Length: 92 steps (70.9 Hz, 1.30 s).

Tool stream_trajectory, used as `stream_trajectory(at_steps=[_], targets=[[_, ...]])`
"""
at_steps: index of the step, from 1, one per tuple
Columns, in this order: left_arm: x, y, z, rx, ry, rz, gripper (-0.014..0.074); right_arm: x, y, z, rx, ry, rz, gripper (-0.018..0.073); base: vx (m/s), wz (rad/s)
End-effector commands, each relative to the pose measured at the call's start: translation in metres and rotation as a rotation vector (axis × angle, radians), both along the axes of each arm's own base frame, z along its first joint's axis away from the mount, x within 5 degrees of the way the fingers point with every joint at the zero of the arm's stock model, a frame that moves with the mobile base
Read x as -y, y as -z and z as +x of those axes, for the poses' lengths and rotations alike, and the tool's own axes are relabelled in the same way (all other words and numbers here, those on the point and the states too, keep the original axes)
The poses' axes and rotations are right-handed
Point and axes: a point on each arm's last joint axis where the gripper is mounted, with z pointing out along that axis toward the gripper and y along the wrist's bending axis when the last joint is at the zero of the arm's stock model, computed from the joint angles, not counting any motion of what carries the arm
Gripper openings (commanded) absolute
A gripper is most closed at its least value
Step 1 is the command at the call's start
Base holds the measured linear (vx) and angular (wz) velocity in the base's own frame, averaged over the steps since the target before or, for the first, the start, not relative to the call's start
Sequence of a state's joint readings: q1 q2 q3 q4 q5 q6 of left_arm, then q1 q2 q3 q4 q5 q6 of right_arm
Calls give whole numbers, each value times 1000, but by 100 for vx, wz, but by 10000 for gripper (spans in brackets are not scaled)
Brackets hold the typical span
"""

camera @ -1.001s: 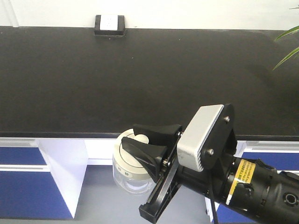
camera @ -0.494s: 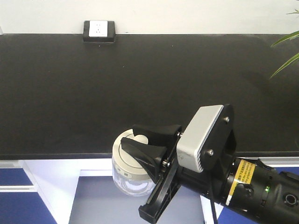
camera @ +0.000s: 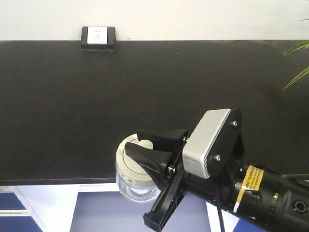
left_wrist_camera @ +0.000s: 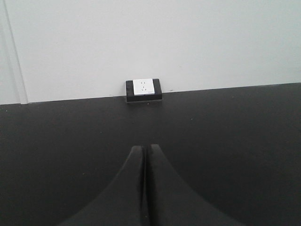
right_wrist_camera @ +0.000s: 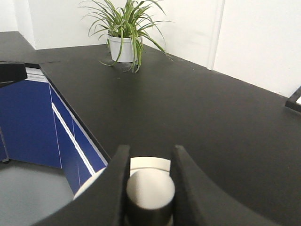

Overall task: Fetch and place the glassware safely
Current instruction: 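Hold the jar in the right gripper while turning to the black countertop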

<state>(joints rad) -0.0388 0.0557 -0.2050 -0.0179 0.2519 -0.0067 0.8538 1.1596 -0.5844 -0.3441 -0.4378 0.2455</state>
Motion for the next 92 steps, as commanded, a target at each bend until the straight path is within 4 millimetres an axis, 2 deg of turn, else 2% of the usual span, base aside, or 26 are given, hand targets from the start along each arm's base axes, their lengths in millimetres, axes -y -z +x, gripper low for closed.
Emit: stream_trajectory(at_steps=[1,92], targets=[[0,-14,-1,86,8,-18,-7,0,-25,-3,80,-26,127,-3,10,0],[0,-14,-1,86,8,-18,-7,0,-24,-3,79,-25,125,-3,9,1]])
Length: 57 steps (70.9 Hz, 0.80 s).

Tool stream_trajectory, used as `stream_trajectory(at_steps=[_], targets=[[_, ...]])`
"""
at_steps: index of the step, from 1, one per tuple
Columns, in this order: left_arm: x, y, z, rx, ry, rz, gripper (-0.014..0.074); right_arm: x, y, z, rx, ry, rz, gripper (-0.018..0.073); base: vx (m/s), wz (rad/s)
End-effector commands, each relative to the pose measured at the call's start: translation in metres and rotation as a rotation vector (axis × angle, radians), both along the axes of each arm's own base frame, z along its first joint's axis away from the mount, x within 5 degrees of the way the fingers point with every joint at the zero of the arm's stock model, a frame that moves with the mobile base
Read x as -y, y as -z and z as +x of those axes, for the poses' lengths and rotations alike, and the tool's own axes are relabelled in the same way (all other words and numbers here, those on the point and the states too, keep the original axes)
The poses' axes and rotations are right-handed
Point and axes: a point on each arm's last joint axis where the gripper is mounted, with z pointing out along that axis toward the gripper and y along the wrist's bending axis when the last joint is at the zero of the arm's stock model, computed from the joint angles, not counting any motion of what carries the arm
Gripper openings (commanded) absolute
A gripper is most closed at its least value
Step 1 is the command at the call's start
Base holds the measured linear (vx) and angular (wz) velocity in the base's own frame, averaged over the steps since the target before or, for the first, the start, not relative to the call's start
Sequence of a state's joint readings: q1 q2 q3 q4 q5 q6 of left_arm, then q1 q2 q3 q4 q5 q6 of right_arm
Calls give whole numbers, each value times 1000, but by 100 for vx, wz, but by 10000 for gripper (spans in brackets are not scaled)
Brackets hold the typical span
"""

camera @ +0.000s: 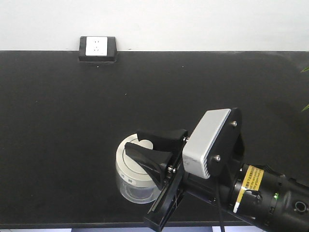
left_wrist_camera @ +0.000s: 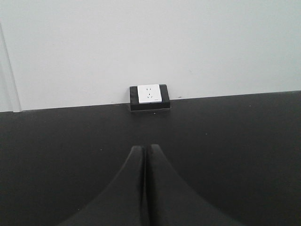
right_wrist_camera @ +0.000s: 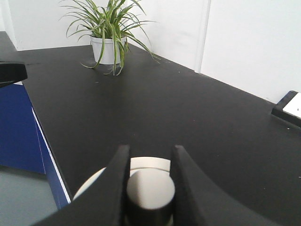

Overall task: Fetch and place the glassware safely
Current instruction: 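Hold the jar in the right gripper while turning to the black countertop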

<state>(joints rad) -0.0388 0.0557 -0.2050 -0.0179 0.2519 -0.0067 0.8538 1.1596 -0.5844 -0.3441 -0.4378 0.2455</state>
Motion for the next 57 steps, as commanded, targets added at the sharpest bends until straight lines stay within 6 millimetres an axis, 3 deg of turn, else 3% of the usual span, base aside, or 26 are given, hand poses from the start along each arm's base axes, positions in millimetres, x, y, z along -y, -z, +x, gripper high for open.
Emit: stream_trajectory(at_steps=[1,57], targets=[[0,-14,-1,86,8,-18,-7,0,-24,-3,79,-25,125,-3,7,1],[0,-14,-1,86,8,-18,-7,0,-24,-3,79,-25,125,-3,5,2]])
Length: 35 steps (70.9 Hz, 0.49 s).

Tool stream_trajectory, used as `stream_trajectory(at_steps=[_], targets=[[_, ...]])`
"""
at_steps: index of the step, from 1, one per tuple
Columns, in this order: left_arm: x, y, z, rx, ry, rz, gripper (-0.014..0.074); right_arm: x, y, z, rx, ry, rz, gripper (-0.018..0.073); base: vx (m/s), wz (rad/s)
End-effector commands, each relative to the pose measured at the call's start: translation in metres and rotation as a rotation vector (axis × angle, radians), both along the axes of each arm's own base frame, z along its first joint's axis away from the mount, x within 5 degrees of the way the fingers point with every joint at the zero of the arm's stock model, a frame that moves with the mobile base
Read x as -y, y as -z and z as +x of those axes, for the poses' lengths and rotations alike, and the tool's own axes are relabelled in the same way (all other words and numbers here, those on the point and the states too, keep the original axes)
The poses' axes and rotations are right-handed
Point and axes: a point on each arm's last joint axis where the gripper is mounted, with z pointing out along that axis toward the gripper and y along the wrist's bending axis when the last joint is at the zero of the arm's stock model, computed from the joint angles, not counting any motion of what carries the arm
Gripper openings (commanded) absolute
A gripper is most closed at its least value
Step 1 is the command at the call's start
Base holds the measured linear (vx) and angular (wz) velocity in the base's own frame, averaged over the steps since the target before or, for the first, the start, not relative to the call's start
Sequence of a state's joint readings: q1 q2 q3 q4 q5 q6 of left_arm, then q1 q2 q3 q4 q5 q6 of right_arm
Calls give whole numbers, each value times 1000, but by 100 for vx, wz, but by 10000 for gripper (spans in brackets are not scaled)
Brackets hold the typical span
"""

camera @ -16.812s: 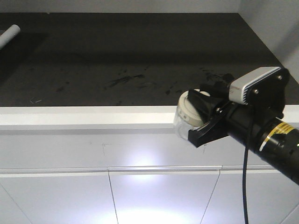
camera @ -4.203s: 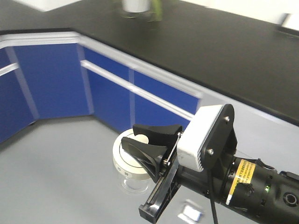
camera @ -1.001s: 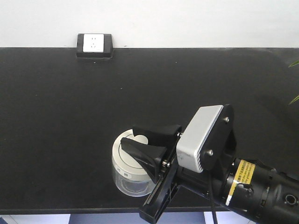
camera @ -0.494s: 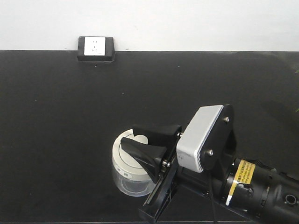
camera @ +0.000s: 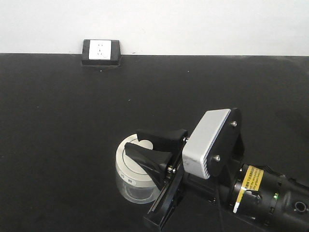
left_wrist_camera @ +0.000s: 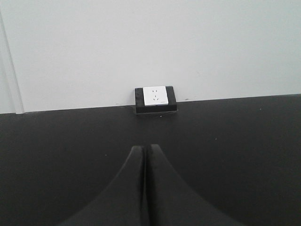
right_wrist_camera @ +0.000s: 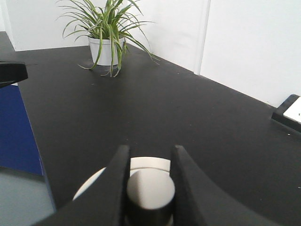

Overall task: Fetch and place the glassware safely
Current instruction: 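Hold the jar in the right gripper while turning to the black countertop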

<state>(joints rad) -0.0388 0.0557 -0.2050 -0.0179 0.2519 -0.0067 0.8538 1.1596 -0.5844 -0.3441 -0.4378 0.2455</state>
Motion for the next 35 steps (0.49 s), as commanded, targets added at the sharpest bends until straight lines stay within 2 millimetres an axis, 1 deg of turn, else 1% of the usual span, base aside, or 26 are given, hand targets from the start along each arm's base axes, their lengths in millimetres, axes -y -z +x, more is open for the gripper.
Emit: stream_trajectory(at_steps=[1,35], targets=[[0,-14,-1,86,8,-18,-7,0,-24,-3,79,-25,125,-3,4,1],[0,-14,-1,86,8,-18,-7,0,-23,-2,70,-21,116,-3,3,1]])
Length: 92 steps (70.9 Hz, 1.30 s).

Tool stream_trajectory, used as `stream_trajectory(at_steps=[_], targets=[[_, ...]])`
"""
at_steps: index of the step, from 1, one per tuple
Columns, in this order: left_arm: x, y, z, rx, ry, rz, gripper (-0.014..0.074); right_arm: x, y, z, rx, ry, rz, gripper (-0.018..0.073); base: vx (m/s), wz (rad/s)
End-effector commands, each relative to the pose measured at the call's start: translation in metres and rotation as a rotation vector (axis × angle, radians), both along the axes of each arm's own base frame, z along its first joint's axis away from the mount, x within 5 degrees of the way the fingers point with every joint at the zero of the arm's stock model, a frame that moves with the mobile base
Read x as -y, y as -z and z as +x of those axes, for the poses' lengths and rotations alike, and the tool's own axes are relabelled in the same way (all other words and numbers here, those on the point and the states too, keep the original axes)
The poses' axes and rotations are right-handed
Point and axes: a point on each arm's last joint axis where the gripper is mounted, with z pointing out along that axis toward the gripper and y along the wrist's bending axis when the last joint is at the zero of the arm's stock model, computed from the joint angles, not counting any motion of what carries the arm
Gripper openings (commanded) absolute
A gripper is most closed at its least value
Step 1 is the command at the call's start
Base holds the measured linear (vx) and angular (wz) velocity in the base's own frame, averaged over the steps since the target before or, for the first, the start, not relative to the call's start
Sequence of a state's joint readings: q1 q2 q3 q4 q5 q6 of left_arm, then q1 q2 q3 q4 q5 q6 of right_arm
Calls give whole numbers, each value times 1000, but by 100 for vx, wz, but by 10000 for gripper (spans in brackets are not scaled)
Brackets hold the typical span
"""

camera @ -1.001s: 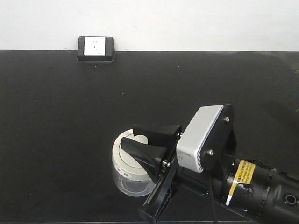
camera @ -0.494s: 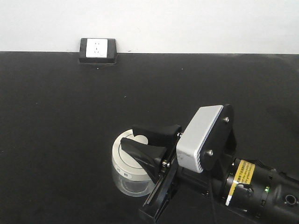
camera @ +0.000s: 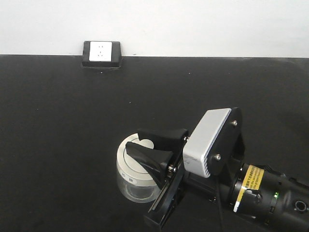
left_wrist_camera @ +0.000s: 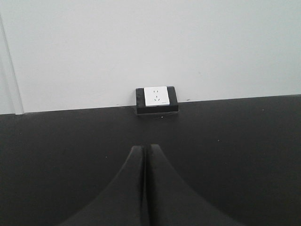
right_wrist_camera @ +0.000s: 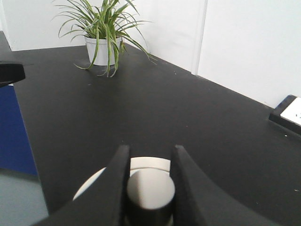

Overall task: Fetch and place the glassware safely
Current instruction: 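Hold the jar in the right gripper while turning to the black countertop, then extend the right gripper over the countertop and lower the jar onto it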

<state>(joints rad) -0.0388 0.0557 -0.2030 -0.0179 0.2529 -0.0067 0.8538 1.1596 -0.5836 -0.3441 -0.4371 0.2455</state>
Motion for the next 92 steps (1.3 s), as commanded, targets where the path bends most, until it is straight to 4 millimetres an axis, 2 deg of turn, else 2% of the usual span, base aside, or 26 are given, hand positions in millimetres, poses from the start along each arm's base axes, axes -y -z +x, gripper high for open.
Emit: stream_trajectory(at_steps=[1,82,92], targets=[[0,-15,-1,89,8,-18,-7,-1,-23,-2,71,-22,117,-3,0,0],[0,-15,-1,89,8,-18,-7,-1,-22,-2,73,-25,107,-3,0,0],[0,-15,-1,89,8,-18,-7,1,-25,0,27,8,173,-3,0,0]])
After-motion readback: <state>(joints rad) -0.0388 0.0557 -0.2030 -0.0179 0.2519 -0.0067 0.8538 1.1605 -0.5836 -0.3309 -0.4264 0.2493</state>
